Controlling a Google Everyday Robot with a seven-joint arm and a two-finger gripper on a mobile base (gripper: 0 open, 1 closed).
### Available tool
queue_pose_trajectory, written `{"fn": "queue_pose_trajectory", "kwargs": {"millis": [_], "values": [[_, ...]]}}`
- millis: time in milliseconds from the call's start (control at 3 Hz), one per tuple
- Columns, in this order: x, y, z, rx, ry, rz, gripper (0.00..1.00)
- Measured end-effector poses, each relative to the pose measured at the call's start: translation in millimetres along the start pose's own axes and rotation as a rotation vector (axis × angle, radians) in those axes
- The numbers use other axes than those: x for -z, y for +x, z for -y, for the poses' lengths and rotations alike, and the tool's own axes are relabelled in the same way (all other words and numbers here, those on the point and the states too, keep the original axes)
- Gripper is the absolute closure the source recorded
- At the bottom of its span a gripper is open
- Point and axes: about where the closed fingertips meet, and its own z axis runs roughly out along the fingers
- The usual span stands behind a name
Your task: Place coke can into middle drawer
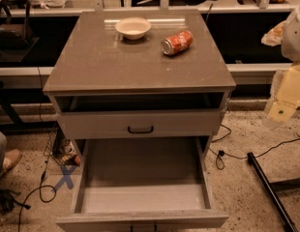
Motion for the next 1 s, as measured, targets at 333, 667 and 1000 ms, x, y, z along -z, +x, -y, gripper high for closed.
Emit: {"fn": "queue_pose_trajectory", "kwargs": {"millis": [333,667,1000], "values": [[0,-3,6,0.008,0.011,0.008,0.00],[-9,-19,52,0.056,0.056,0.031,0.00],[-33,-43,127,0.119,0.123,0.059,0.00]]}}
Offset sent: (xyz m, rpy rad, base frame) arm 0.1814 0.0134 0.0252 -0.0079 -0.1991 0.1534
